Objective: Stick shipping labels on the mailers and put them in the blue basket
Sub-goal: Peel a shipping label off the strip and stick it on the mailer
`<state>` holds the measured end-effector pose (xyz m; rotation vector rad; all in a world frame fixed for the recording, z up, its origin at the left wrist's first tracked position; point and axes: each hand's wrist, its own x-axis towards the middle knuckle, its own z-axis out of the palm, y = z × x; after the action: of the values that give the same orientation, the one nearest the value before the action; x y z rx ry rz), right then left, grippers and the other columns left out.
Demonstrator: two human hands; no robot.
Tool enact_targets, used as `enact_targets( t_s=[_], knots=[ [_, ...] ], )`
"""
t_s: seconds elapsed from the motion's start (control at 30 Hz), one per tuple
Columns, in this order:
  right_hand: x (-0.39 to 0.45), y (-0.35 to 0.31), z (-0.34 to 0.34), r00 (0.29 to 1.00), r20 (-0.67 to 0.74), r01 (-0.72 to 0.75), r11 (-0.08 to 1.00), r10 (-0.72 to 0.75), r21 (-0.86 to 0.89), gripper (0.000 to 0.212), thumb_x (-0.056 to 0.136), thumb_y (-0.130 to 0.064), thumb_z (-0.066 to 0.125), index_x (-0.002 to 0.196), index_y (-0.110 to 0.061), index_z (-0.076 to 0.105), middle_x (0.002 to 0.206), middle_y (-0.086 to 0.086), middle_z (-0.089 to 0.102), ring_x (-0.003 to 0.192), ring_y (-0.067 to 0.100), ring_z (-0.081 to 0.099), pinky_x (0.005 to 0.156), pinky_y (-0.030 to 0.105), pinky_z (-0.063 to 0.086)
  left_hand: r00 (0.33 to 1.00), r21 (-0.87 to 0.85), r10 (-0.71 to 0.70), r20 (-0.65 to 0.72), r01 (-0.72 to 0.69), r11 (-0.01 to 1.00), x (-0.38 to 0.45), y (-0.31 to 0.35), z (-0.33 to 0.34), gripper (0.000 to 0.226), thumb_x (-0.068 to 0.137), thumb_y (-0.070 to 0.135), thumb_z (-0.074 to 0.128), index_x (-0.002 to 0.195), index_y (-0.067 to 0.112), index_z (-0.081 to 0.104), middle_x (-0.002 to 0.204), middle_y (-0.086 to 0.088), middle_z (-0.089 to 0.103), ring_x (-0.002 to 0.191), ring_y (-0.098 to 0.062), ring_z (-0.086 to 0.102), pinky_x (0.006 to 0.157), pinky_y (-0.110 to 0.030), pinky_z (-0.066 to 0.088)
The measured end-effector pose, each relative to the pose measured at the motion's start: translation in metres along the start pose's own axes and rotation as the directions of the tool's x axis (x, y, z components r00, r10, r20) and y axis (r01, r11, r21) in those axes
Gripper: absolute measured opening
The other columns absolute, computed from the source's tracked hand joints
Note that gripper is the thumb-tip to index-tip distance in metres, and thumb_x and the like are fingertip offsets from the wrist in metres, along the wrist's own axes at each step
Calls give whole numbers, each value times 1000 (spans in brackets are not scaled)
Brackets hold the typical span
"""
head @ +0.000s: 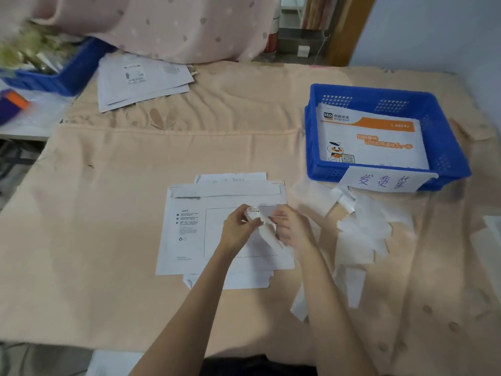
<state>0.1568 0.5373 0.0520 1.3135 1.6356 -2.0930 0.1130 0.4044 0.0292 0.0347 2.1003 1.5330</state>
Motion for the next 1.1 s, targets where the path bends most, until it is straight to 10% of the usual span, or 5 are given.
enact_targets(
  t_s=[0.3, 0.57, 0.73, 0.9, 1.1],
  knots=[
    [12, 3, 17, 963, -54, 247, 946, -264, -209, 6, 81, -10, 69, 87, -13, 68, 82, -2, 67, 71, 10, 61, 59, 14, 46, 988, -80, -45, 146, 57, 995, 12, -6, -19, 27, 84, -5, 62, 104, 11, 54, 99, -14, 60, 79, -20, 61, 66, -25, 55],
    [24, -3, 8, 988, -125, 86, 996, -88, -22, 20, 84, -1, 53, 69, -9, 61, 80, 10, 64, 79, 25, 60, 74, 35, 54, 972, -86, -105, 210, 126, 988, 33, 9, -44, 23, 75, -3, 75, 82, 9, 57, 82, -7, 67, 73, -18, 63, 66, -25, 54],
    [18, -10, 17, 995, -97, -3, 1000, 1, -17, 33, 85, -34, 43, 72, -8, 60, 77, 10, 66, 74, 28, 62, 75, 38, 49, 962, 90, -146, 231, 128, 988, 41, 23, -39, 19, 75, -7, 71, 75, 6, 58, 79, -13, 69, 63, -19, 62, 52, -20, 51],
    [14, -16, 13, 927, 121, 373, 840, -355, -394, 37, 77, -28, 73, 113, -25, 64, 110, -11, 63, 102, 7, 59, 87, 25, 45, 939, 338, -198, 282, 96, 936, 49, 37, -36, 17, 76, -6, 66, 78, 9, 60, 74, -8, 63, 60, -16, 59, 57, -20, 54],
    [18, -16, 25, 931, 82, 327, 710, -357, -624, 23, 73, -5, 62, 81, -26, 58, 86, -15, 65, 82, 12, 61, 69, 28, 46, 910, 402, -239, 340, 89, 911, 49, 47, -34, 19, 74, 3, 72, 84, 15, 61, 77, -2, 66, 74, -13, 59, 70, -22, 45]
  ],
)
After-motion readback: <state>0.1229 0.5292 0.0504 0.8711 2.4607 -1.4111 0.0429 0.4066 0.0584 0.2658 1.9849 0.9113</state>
